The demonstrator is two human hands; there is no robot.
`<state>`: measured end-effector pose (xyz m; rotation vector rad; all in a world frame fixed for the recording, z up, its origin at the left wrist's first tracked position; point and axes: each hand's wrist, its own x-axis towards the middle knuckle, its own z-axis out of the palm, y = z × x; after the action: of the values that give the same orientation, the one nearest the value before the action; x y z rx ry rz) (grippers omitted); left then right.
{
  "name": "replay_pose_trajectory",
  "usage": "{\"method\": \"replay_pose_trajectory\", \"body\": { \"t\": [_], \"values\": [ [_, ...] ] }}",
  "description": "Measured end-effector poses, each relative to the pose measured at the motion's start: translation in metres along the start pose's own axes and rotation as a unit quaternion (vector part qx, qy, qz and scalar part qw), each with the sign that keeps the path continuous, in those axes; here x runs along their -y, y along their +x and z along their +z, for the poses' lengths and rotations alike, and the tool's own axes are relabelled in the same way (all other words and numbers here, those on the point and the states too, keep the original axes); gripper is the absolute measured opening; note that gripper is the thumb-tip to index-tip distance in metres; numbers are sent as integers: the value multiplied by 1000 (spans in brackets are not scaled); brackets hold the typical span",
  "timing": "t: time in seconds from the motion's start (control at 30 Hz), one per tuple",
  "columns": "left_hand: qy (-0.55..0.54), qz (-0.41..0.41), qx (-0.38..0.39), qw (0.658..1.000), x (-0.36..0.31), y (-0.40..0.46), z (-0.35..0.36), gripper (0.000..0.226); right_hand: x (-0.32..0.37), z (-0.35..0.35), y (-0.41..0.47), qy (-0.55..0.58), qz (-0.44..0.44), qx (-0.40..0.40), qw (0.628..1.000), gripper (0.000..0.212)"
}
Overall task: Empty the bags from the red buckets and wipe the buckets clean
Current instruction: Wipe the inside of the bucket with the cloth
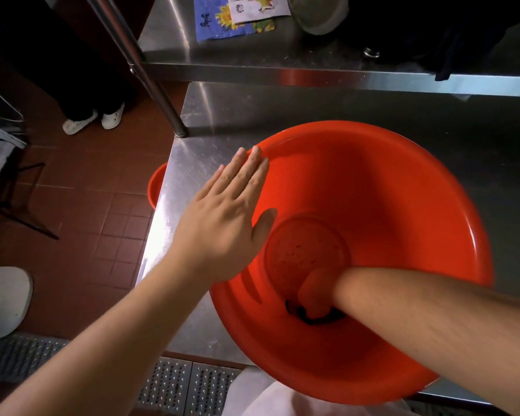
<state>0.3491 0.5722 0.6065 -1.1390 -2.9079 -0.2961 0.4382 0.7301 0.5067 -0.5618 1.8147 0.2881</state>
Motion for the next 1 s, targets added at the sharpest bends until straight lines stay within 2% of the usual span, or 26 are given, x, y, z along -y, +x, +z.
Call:
{"method": "replay_pose_trajectory", "body": {
  "t": [0.17,0.27,0.43,0.57,0.67,0.77,0.83,1.0],
  "values": [
    [10,-6,-7,1000,-4,-1,-4,63,1,8,14,11,3,4,1000,38],
    [9,-55,-22,998,-14,-10,-12,60,1,9,18,9,-4,11,1000,40],
    [-36,-163,5,986,-53,-55,-13,73,2,4,17,6,5,35,999,44],
    [-60,-218,-5,974,-83,-79,-2,82,-1,5,5,85,19,-9,996,42],
    [-32,-220,-8,975,-84,-76,2,83,-12,7,-3,187,0,-71,980,42],
    [-6,-196,-12,981,-75,-67,4,82,-7,4,-4,165,-12,-28,986,42],
    [1,-177,-18,984,-67,-61,6,82,5,1,-8,200,-17,-7,980,41],
    [21,-131,-11,991,-51,-46,7,83,13,0,-32,333,-33,-61,940,40]
  ]
}}
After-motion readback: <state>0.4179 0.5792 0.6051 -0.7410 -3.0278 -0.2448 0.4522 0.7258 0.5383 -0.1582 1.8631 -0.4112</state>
